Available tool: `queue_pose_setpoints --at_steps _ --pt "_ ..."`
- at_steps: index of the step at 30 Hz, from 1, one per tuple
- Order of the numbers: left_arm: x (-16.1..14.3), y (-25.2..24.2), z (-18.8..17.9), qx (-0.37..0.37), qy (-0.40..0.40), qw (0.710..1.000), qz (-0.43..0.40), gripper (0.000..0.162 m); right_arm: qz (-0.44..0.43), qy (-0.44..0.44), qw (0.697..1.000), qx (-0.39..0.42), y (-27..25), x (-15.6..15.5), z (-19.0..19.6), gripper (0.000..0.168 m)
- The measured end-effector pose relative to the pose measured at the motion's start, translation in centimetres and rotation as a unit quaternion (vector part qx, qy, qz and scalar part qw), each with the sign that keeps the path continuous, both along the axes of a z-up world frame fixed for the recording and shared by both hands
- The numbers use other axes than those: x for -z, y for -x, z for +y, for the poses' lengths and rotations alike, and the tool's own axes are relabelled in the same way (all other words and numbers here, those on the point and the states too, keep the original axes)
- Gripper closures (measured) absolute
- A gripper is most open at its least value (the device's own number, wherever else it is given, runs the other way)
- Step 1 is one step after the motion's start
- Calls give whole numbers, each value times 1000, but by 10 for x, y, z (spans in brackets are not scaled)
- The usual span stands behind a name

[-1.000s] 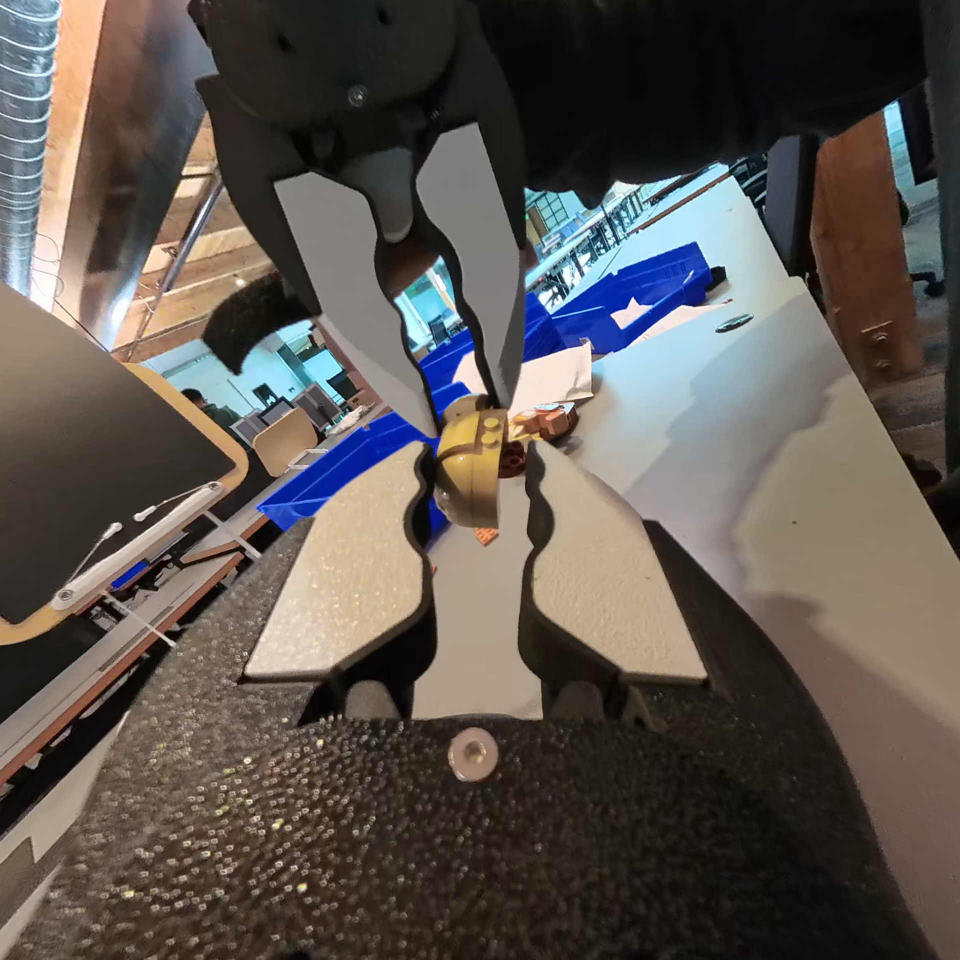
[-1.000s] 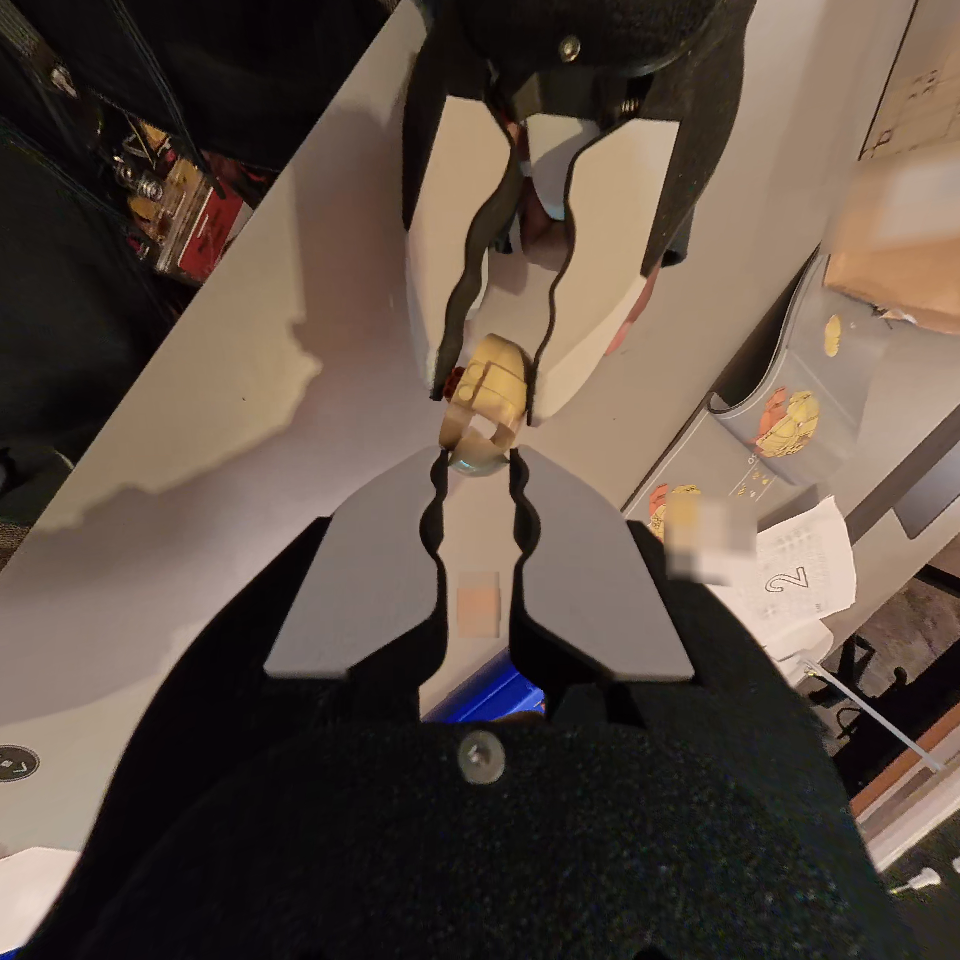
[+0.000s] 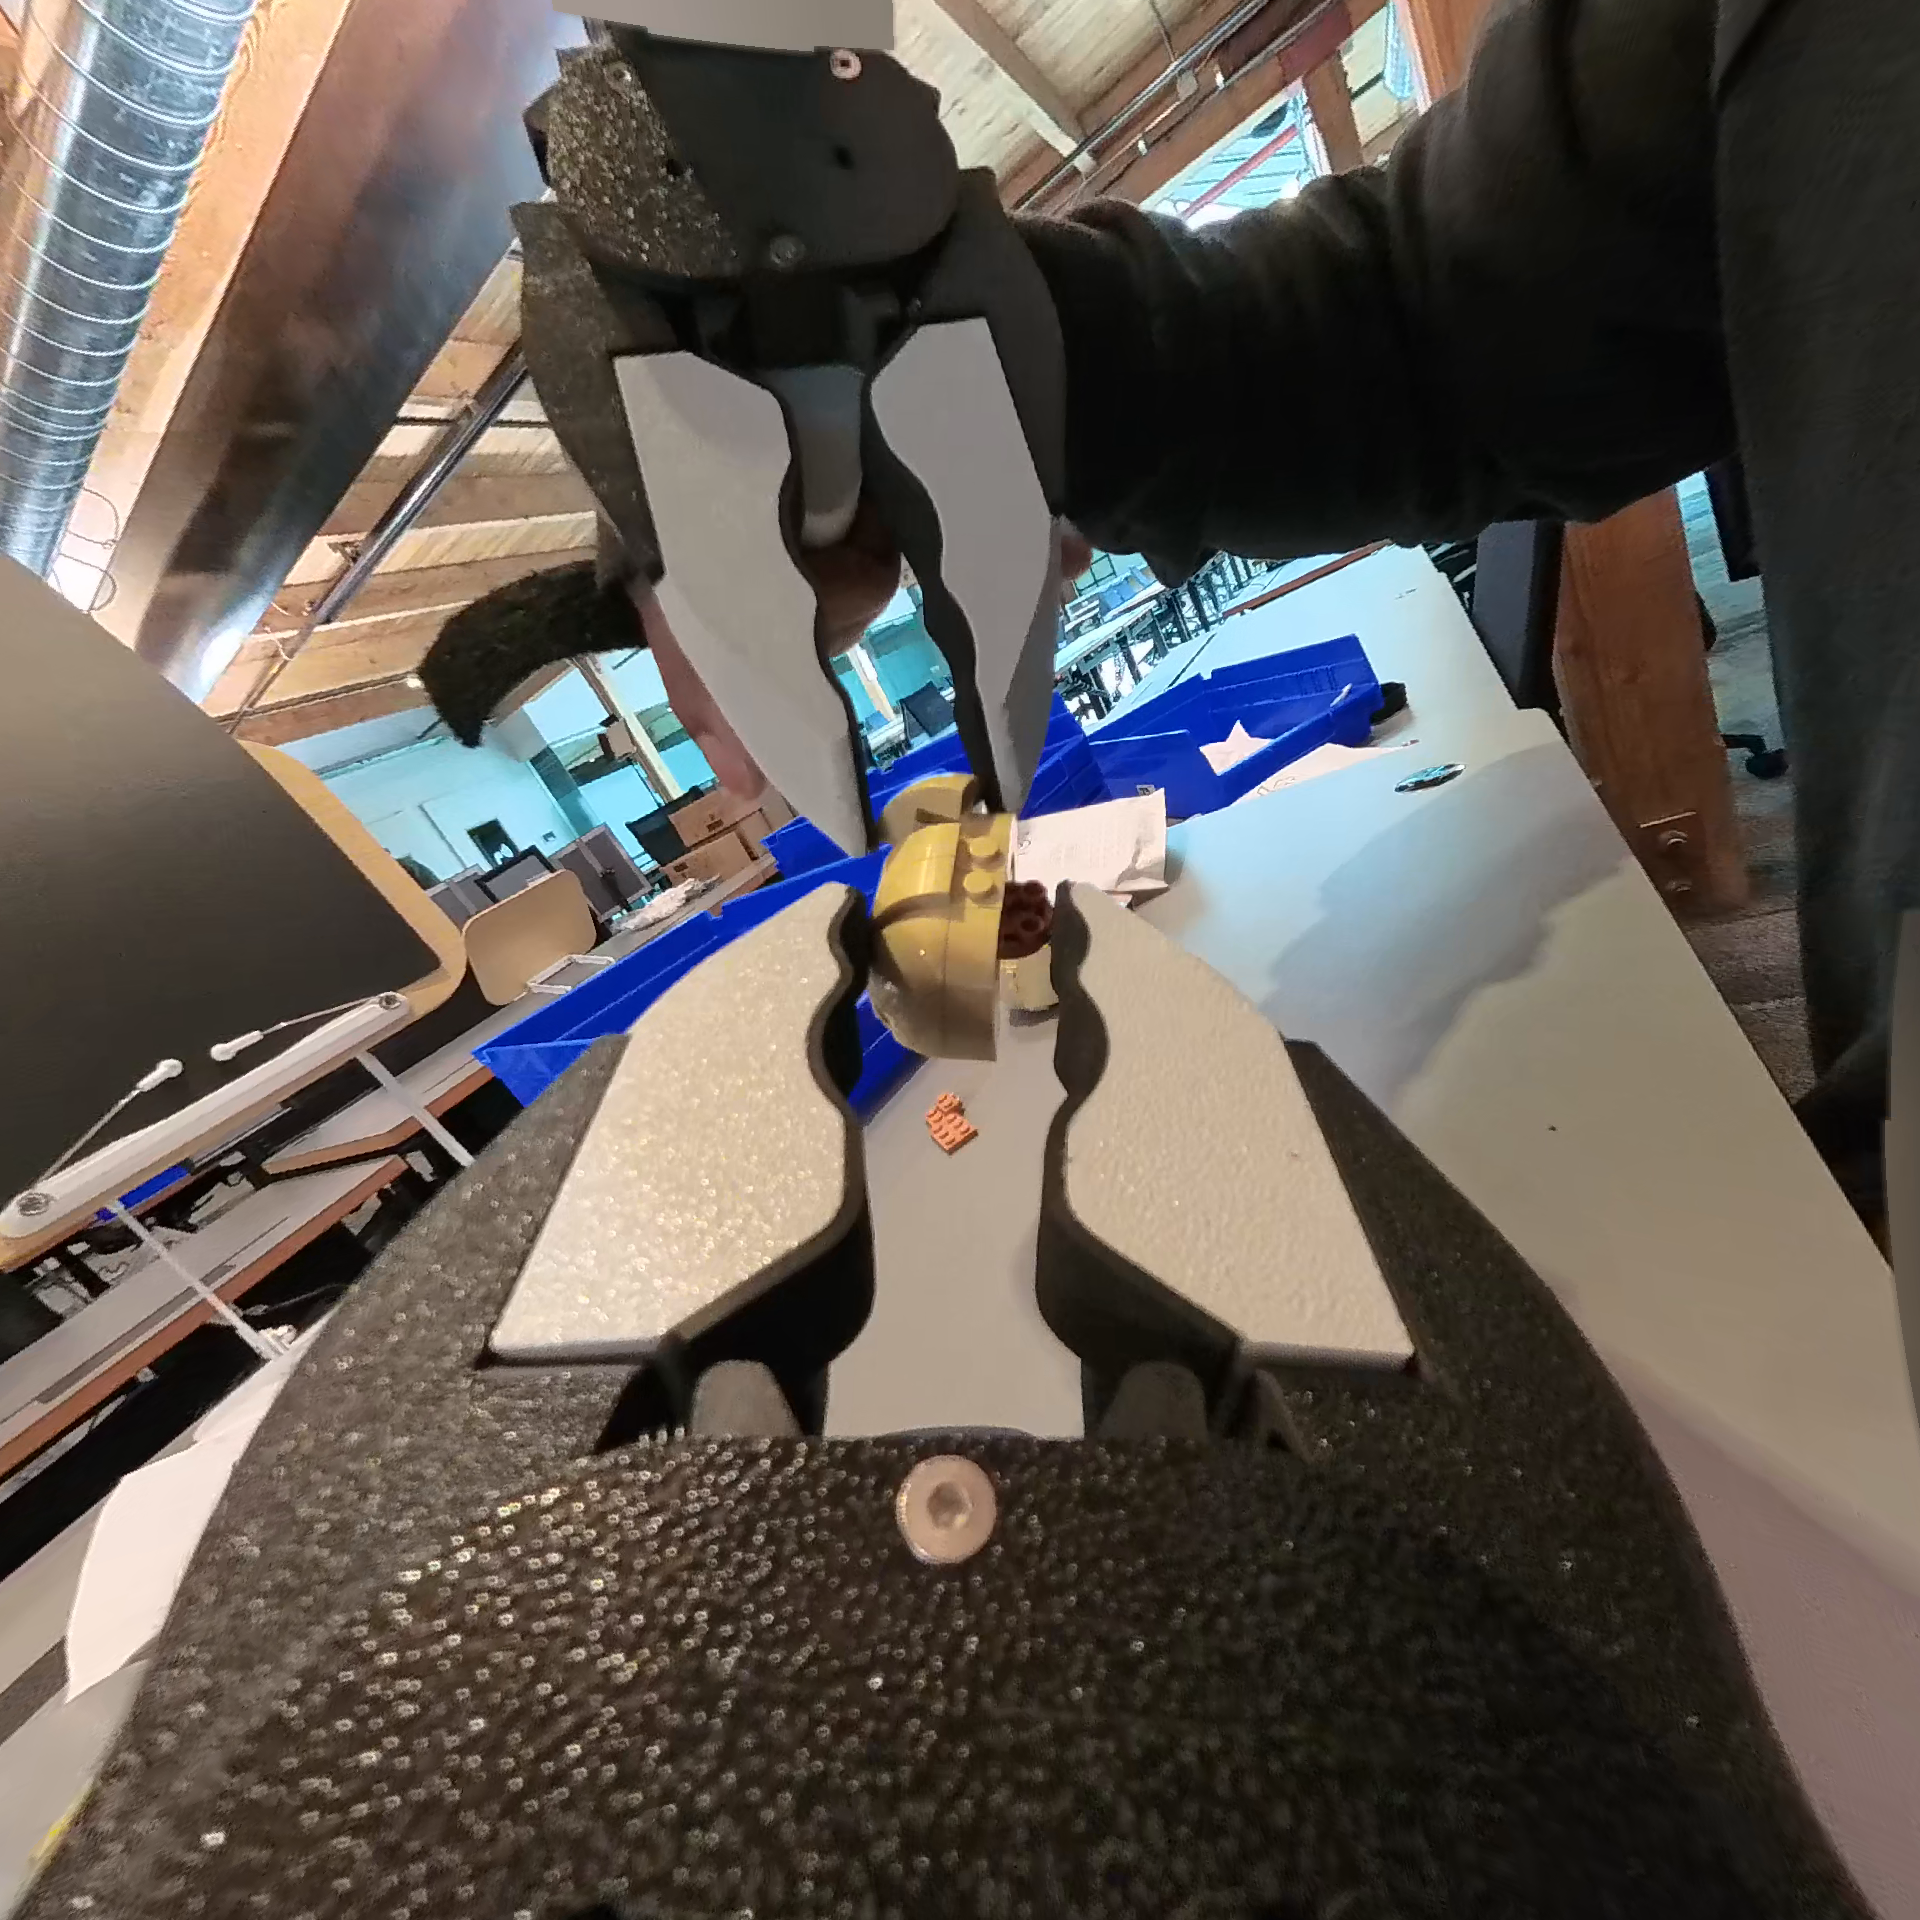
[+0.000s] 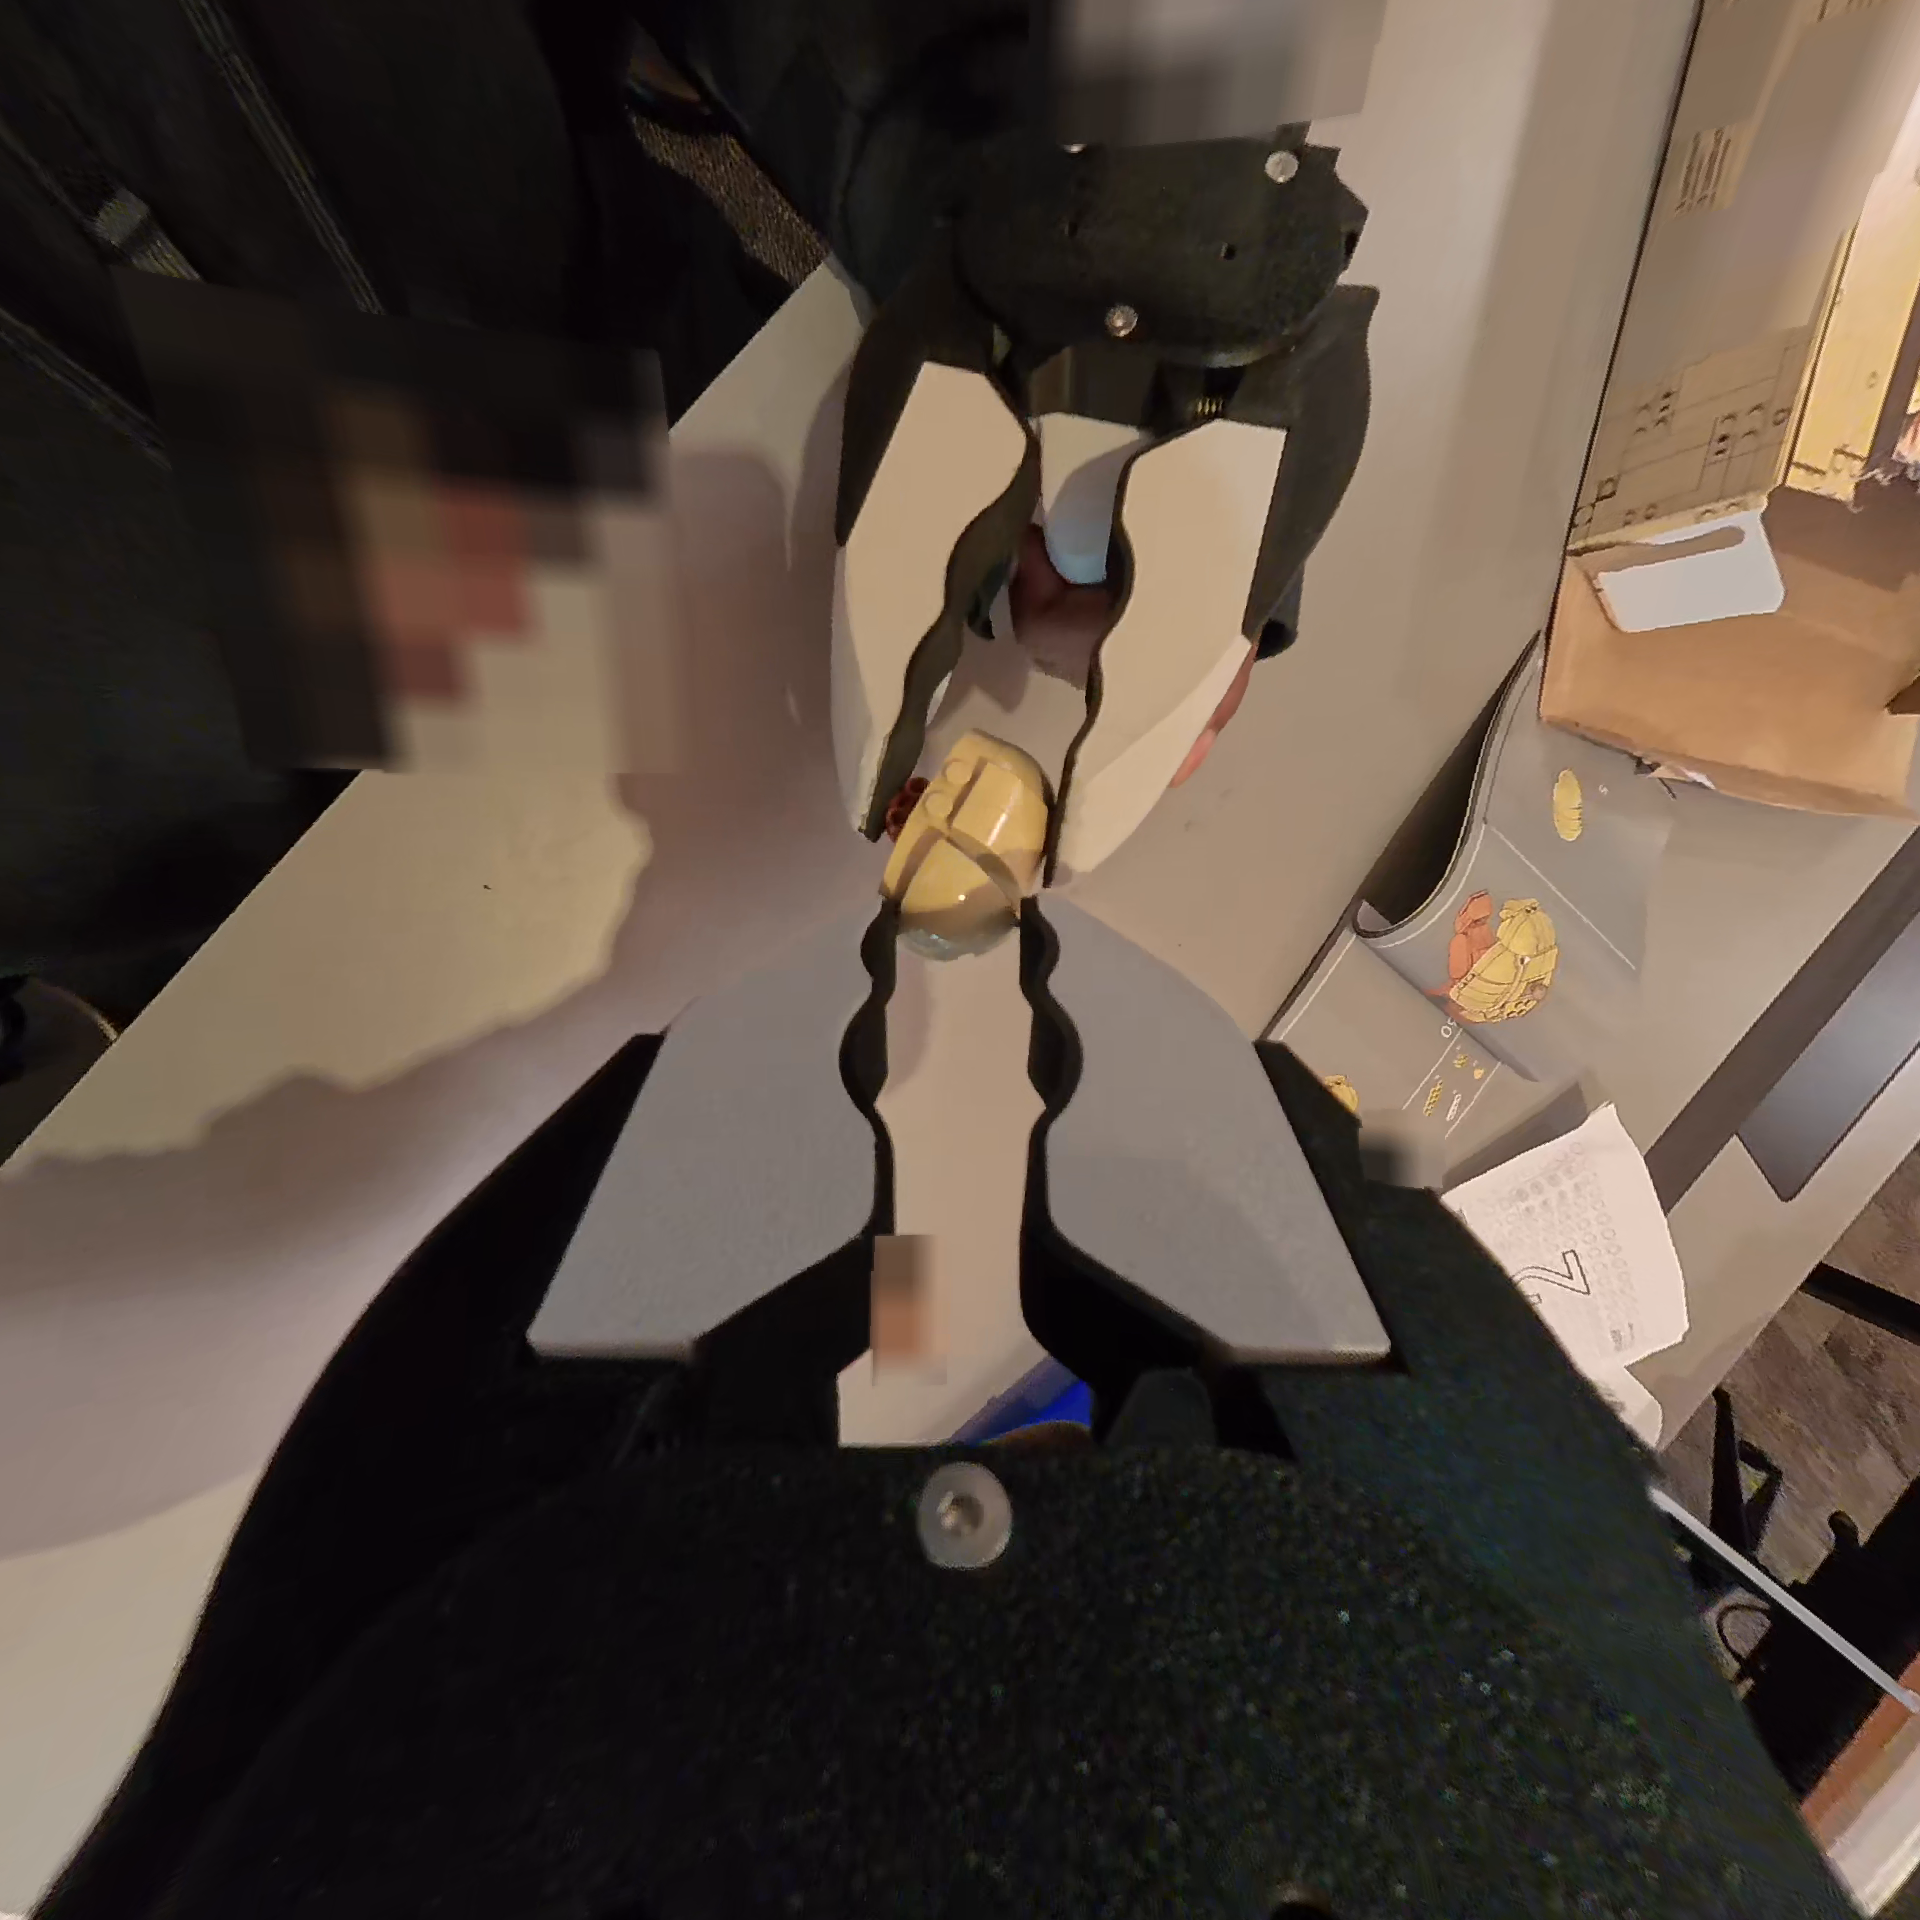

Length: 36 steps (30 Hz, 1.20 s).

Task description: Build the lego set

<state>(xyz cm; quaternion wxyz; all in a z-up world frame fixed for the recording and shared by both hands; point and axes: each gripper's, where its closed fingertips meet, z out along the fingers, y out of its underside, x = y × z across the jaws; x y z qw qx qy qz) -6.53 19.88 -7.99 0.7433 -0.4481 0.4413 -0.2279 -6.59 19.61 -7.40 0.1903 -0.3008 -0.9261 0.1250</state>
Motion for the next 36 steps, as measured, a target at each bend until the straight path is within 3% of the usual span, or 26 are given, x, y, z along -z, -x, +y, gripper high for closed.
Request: queue_pose_setpoints --at_steps 28,32,36 --pt "-7 -1 -15 37 -21 999 -22 129 65 81 995 1 6 -12 -18 140" --pt "-11 5 -14 36 -14 999 -33 129 123 83 988 33 7 -18 -11 134" --pt "-11 12 -11 50 19 998 -40 129 238 51 969 50 -1 -17 -1 132"
